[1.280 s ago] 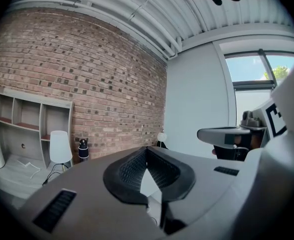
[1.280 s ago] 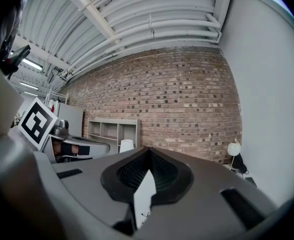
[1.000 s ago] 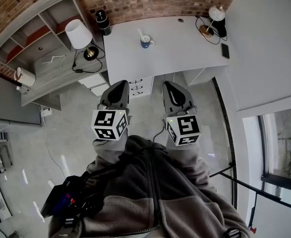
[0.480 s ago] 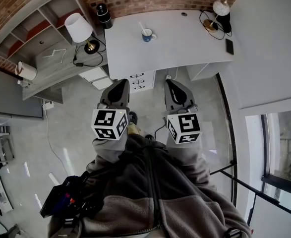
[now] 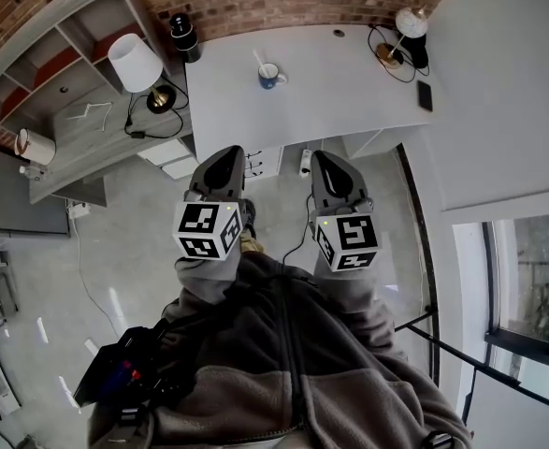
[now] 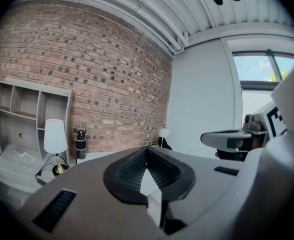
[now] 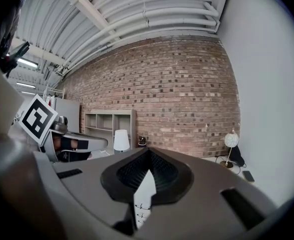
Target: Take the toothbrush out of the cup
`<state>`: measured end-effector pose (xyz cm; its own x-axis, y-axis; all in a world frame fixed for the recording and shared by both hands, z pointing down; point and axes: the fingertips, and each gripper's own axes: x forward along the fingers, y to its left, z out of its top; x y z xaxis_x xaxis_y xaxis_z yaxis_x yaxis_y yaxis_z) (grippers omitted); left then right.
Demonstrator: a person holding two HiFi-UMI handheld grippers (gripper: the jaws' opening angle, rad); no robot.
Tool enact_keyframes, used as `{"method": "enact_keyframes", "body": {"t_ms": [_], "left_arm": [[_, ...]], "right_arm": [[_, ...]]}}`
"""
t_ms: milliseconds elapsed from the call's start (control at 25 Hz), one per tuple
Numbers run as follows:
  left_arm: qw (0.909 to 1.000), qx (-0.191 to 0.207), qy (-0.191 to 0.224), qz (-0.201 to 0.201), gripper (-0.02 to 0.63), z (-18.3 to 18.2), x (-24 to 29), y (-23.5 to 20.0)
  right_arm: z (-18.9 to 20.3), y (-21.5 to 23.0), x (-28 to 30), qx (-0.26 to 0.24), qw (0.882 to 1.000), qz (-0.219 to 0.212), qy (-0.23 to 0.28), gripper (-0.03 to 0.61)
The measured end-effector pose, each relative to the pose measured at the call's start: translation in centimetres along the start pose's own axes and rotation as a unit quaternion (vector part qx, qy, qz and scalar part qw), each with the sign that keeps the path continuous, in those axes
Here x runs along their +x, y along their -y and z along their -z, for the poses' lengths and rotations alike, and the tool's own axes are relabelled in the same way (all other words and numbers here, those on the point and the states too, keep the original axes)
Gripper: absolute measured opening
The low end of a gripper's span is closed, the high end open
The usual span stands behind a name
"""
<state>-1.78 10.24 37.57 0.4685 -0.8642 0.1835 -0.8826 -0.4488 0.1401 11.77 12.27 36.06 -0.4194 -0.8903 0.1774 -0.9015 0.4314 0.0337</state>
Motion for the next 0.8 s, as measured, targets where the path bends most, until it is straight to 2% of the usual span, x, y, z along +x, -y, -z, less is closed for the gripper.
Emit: {"method": "enact_keyframes", "body": {"t_ms": [400,800], "left_arm": [[1.0,0.0,-0.003,0.002,0.005,-2.8,7.7,-6.0],[0.9993,-0.017,-0.034,-0.002,0.005,-2.6,13.5,-14.0]], "right_arm": [[-1.9,2.6,9.9,0.003,1.0,-0.001,-0.008,0.002],[-1.5,2.2,19.9,-0.005,0.999,0.0,-0.047,0.002]]}}
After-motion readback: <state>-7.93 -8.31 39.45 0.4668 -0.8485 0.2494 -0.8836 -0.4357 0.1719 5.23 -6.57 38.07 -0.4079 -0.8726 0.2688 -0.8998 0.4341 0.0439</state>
